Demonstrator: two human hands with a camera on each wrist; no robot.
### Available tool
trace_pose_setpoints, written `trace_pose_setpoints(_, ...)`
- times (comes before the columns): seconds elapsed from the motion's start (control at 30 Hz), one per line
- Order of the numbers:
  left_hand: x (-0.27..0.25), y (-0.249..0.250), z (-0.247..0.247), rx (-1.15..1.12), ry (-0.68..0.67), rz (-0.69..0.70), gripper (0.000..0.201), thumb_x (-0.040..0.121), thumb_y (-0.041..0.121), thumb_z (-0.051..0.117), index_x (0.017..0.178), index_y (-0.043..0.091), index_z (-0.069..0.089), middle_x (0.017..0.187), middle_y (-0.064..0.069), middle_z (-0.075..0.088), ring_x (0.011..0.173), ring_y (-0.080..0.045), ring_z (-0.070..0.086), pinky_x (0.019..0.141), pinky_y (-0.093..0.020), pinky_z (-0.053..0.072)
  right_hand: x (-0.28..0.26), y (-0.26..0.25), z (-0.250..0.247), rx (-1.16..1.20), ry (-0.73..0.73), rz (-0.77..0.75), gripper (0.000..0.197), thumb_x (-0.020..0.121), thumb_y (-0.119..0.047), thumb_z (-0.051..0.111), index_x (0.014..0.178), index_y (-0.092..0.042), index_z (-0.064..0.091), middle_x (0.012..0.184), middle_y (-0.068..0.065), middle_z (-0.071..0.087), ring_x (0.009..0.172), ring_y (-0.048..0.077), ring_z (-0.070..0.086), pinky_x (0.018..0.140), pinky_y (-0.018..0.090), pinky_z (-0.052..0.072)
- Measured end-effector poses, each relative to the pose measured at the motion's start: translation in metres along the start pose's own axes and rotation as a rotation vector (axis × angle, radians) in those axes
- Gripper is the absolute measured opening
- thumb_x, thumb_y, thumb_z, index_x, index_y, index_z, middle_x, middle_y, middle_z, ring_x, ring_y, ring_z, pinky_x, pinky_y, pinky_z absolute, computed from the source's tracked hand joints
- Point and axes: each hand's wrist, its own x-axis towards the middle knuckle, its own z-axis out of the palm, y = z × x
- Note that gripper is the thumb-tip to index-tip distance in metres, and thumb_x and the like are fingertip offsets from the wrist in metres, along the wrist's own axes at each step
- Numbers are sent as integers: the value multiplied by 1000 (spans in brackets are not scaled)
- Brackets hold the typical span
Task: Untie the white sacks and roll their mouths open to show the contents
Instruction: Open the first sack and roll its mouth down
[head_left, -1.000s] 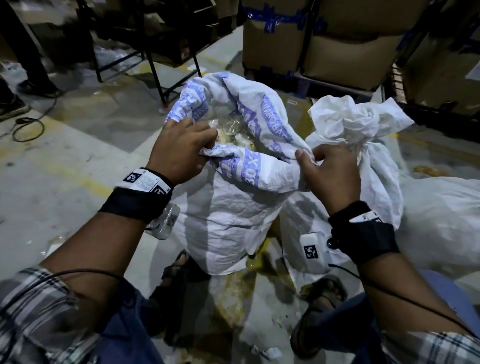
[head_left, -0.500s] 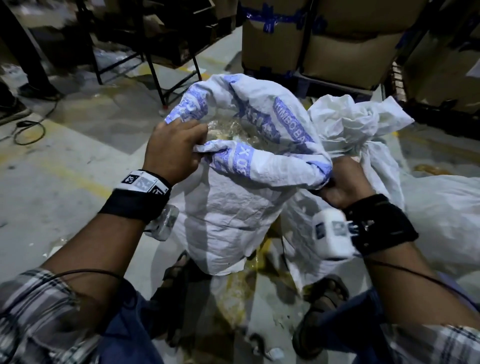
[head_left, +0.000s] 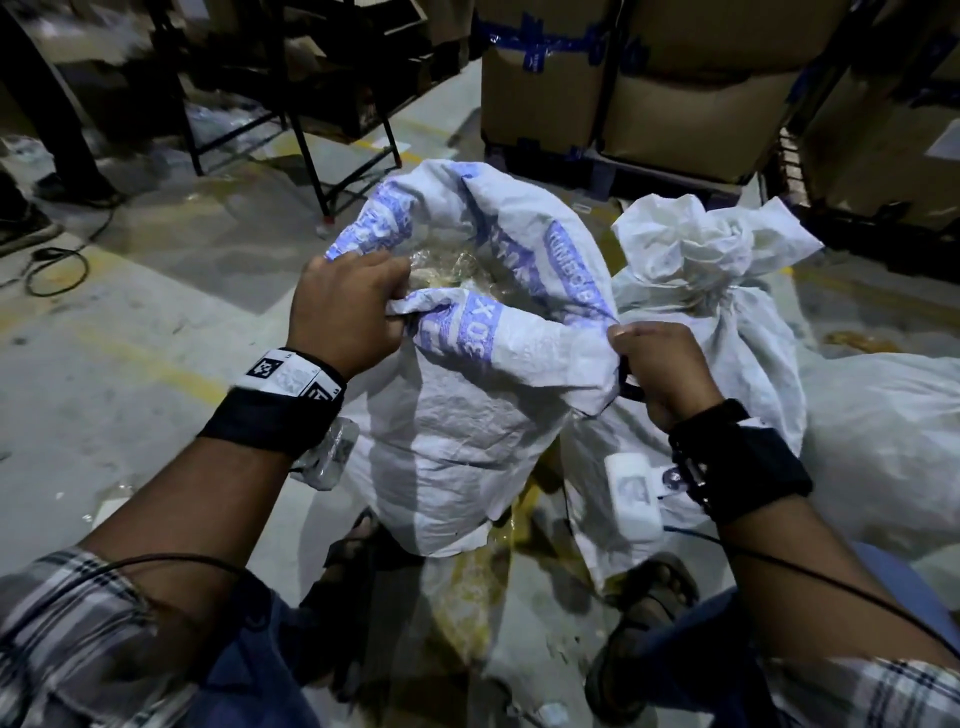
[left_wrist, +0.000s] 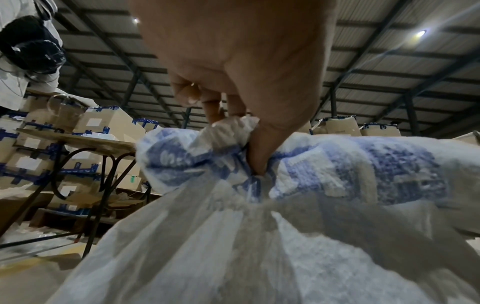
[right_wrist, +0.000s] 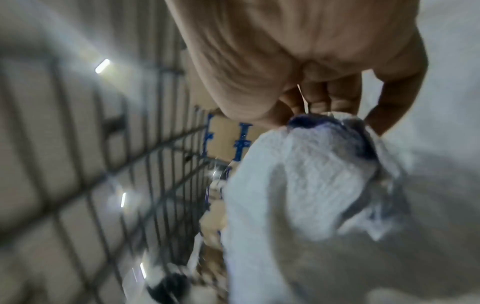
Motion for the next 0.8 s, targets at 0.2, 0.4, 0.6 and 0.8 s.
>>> trace_pose_setpoints(0.2,0,-12,-6,-20,27,-195,14,72,28,63,80,18,59,81,-12,68,81,-41,64,65,-40,40,21,-6,-26,1213,-98,458,37,103,-4,37,132,1,60,126,22,67,105,38,66,86,52,49)
trace_pose_setpoints(0.4,-2,-7,-10,-90,-123,-101,38,66,22,64,103,27,58,109,-1,63,108,-33,56,90,-46,38,8,-11,-6,1129,-149,335,70,77,3,39,146,4,45,148,26,48,139,39,44,115,52,33)
trace_pose_setpoints(0.6,-13,40,-12,-335,-315,265,50,76,50,63,123,31,65,108,1,70,103,-25,59,87,-39,48,-2,-9,0,848,-144,144,47,98,1,30,141,-3,49,133,28,60,114,44,65,86,50,57)
trace_pose_setpoints(0.8,-11,53,-3,-243,-343,300,47,78,62,72,114,34,61,103,2,71,98,-25,64,76,-38,52,5,6,2,-394,299,-470,26,95,-6,48,108,-5,70,112,21,68,107,39,60,94,45,48)
